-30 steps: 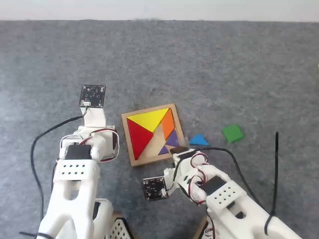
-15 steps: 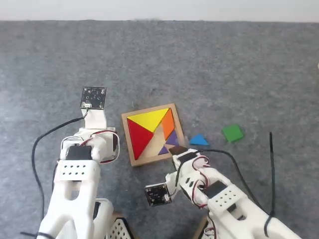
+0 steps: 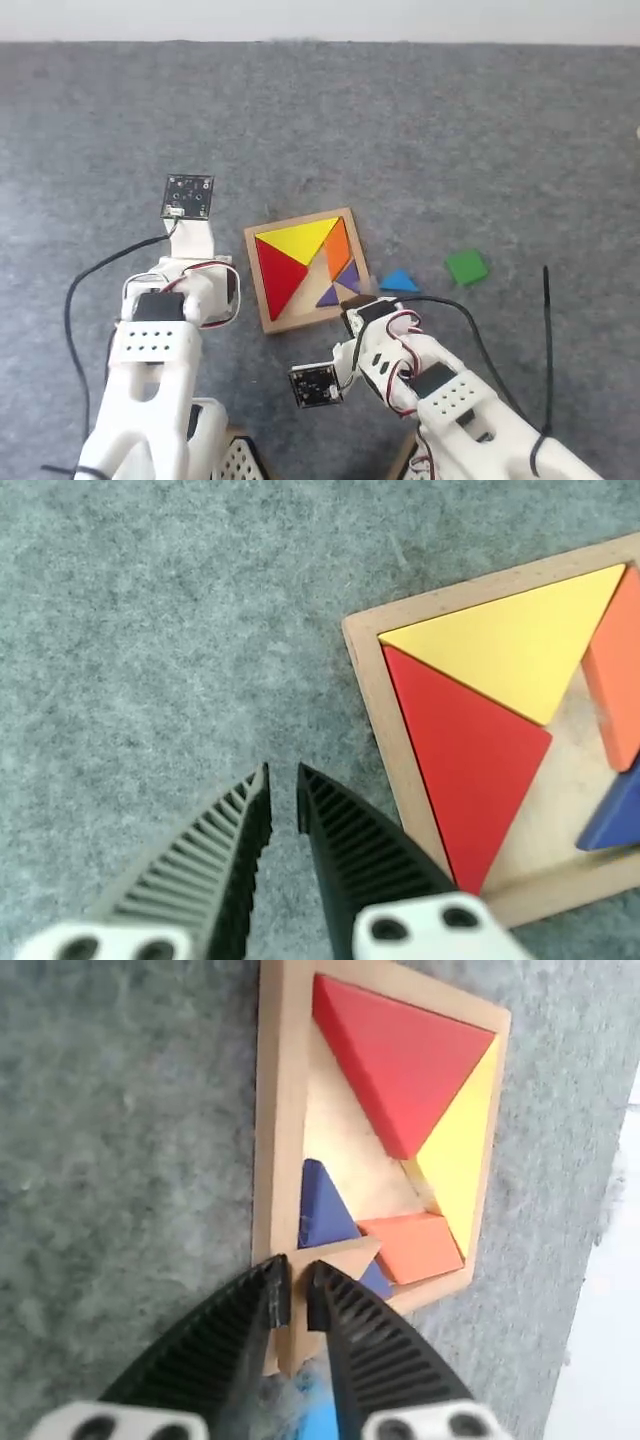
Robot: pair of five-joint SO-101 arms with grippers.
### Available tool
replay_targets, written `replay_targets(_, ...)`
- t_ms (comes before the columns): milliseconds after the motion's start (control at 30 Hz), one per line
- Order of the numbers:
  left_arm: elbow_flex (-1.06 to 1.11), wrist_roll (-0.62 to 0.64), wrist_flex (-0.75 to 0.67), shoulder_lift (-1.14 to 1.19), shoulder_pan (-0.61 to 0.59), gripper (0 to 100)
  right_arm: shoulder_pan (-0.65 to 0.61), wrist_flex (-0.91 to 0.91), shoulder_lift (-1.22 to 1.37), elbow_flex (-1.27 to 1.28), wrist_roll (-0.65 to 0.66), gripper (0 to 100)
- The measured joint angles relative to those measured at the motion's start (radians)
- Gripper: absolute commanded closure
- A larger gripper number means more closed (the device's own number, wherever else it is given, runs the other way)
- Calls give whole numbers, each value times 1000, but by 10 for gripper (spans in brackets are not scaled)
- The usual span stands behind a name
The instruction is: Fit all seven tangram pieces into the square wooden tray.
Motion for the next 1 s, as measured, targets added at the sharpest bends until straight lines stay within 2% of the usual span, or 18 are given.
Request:
replay_targets(200,0,0,0,0,0,953,0,55,-6,-17,-2,964)
replay_targets(333,0,0,0,0,0,953,-2,186,-78,-29,-2,921)
replay_targets(500,0,0,0,0,0,953,-20,328,-175,-23,-2,915)
replay_targets(1000,0,0,-6,0,0,953,-21,364,-181,-43,-2,913)
